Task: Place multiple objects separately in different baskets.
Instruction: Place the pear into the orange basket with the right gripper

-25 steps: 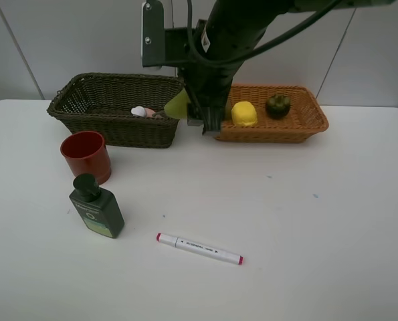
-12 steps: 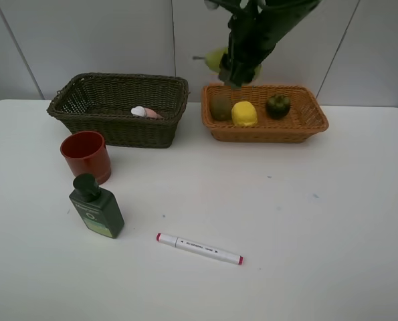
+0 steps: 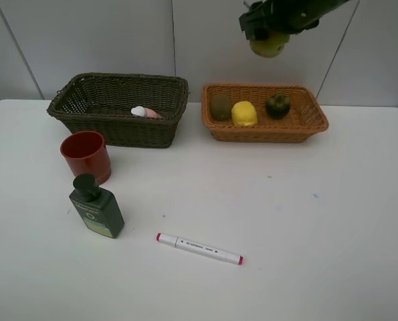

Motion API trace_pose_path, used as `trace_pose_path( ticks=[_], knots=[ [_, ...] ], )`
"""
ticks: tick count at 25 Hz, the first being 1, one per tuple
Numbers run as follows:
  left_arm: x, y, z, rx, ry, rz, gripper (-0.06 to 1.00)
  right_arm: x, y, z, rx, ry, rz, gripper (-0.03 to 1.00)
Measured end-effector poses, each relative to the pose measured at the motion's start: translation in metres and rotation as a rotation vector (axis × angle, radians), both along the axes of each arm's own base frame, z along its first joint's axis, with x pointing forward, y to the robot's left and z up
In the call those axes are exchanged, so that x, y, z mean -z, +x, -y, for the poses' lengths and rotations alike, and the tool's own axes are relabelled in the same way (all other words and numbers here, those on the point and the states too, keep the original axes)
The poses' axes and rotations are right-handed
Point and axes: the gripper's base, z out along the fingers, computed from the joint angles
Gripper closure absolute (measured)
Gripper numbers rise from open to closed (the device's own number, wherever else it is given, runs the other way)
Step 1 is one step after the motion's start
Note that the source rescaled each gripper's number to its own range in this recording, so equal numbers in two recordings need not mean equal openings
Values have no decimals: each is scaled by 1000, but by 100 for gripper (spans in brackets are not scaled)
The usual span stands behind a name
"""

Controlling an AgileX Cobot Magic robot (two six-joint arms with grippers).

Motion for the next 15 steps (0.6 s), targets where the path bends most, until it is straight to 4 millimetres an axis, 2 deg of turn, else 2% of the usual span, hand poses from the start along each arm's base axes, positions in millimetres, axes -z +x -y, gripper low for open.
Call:
trace_pose_path(
  ticks=[3, 6, 15],
  knots=[
    [0, 0, 0, 0, 0, 0, -6, 1, 8, 19, 86, 70, 0, 29],
    [0, 0, 0, 0, 0, 0, -6, 10, 15, 32, 140, 91, -22, 29],
    [0, 0, 0, 0, 0, 0, -6, 70, 33, 41, 211, 64, -200, 29]
  ],
)
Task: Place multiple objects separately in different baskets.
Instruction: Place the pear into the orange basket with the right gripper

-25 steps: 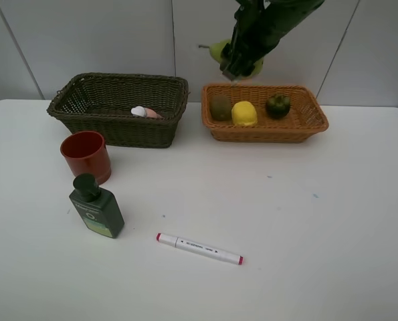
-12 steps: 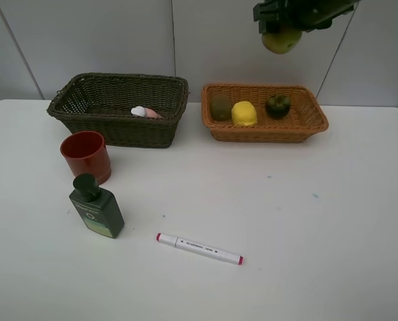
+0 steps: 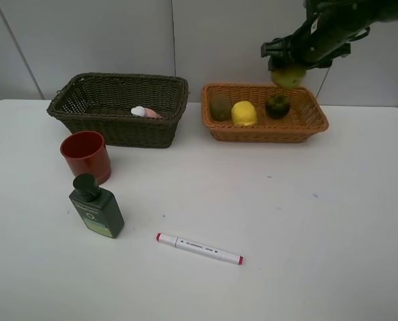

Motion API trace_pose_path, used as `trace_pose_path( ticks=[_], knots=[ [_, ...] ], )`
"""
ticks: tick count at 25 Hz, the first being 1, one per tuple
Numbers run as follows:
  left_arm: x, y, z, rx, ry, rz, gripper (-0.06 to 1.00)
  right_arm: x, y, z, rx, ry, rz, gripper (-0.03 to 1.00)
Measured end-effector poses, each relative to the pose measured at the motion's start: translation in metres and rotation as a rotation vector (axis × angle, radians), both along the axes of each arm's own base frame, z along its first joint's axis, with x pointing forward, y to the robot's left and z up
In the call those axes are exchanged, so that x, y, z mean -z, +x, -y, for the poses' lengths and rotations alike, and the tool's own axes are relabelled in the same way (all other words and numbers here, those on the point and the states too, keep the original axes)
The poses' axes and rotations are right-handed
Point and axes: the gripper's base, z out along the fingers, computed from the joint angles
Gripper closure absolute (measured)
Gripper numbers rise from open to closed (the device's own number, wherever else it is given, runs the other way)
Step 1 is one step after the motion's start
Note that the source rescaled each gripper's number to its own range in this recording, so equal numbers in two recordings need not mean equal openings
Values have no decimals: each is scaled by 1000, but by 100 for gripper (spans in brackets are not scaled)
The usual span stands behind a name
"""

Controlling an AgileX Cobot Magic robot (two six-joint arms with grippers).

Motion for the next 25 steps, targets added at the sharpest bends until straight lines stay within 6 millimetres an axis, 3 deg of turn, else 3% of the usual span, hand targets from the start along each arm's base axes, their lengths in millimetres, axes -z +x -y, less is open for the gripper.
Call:
trace_pose_path(
  ticks=[4, 8, 25],
  knots=[
    [0, 0, 0, 0, 0, 0, -6, 28, 4, -1, 16, 0, -83, 29],
    [0, 0, 0, 0, 0, 0, -6, 42, 5, -2, 27, 0, -131, 29],
    [0, 0, 0, 0, 0, 0, -6, 43, 4, -1, 14, -16, -146, 29]
  ],
)
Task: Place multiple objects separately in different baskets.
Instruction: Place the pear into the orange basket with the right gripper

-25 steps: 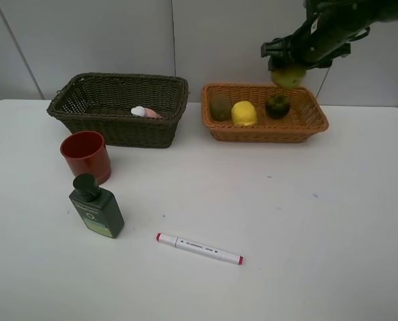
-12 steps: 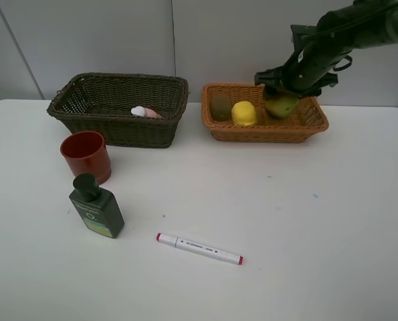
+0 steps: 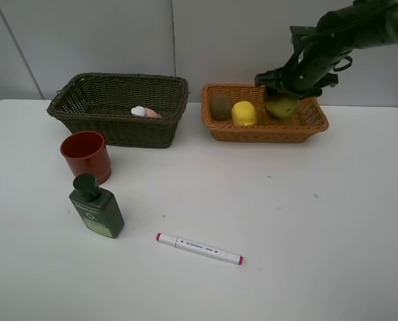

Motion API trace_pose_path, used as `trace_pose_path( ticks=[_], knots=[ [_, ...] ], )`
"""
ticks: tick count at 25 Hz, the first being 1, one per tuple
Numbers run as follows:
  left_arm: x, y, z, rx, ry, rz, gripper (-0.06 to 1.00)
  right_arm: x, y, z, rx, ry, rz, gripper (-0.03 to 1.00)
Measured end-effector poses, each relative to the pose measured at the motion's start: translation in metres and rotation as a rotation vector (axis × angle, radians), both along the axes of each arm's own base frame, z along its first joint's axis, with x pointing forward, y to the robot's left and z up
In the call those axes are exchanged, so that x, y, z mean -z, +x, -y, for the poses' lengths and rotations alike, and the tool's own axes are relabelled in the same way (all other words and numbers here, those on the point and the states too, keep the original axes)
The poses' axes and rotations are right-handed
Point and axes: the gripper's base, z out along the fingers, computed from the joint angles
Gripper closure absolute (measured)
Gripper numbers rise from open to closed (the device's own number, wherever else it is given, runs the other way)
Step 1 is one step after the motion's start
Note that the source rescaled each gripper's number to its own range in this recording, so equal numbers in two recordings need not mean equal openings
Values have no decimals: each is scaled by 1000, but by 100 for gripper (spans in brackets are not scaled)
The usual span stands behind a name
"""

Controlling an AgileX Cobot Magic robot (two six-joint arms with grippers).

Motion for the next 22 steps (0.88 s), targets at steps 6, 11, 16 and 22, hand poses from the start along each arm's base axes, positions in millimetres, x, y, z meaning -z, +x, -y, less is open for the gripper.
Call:
trace_pose_path(
  ticks=[6, 11, 16, 22],
  knots=[
    [0, 0, 0, 0, 0, 0, -6, -1, 1, 0, -4, 3, 10, 8],
    [0, 0, 0, 0, 0, 0, -6, -1, 1, -1, -7, 6, 20, -2],
    [0, 0, 0, 0, 0, 0, -6, -1, 1, -1, -7, 6, 20, -3],
    [0, 0, 0, 0, 0, 0, -6, -5, 0, 0, -6, 6, 24, -3]
  ],
)
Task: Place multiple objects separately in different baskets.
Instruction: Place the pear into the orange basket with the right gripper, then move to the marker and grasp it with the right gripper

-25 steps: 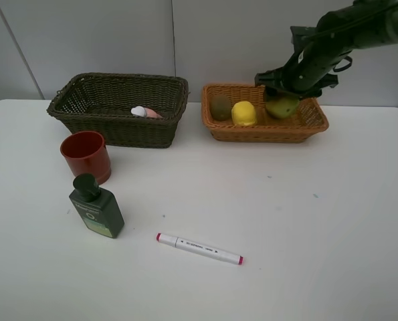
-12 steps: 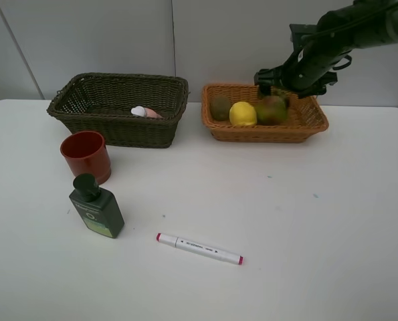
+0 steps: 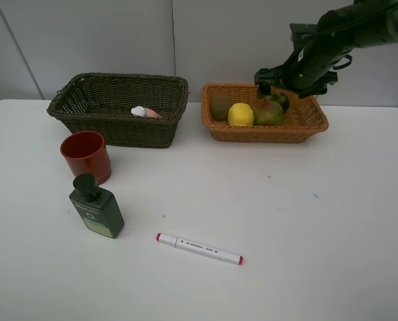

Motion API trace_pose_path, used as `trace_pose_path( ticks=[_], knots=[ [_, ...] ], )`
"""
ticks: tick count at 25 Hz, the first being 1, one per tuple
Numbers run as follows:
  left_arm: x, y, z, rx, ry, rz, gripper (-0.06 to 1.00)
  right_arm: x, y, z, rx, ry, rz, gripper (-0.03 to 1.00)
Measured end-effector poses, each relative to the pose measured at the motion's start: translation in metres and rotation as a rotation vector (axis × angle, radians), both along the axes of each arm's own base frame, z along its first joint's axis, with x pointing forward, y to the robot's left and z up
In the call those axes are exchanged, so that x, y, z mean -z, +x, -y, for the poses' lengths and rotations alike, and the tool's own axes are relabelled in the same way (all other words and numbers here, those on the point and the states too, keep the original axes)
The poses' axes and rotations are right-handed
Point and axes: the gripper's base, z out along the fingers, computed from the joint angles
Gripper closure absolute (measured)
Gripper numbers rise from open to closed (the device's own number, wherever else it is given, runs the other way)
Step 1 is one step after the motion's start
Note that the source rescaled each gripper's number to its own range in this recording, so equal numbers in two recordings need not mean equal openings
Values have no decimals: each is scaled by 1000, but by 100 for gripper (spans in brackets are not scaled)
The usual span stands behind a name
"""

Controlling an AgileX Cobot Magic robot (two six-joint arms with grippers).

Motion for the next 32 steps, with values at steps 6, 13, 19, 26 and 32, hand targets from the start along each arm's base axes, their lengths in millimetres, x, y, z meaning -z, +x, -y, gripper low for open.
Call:
trace_pose_path(
  ticks=[6, 13, 19, 26, 32],
  knots=[
    [0, 0, 0, 0, 0, 0, -6, -23, -5, 1, 1, 11, 47, -3],
    [0, 0, 0, 0, 0, 0, -6, -63, -22, 3, 12, 9, 71, -3],
    [0, 0, 0, 0, 0, 0, -6, -103, -52, -8, -9, 2, 73, -2],
    [0, 0, 0, 0, 0, 0, -6, -138, -94, -25, -49, -8, 17, 7],
    [0, 0, 0, 0, 0, 0, -6, -159, -126, -42, -143, -11, 20, 7]
  ],
)
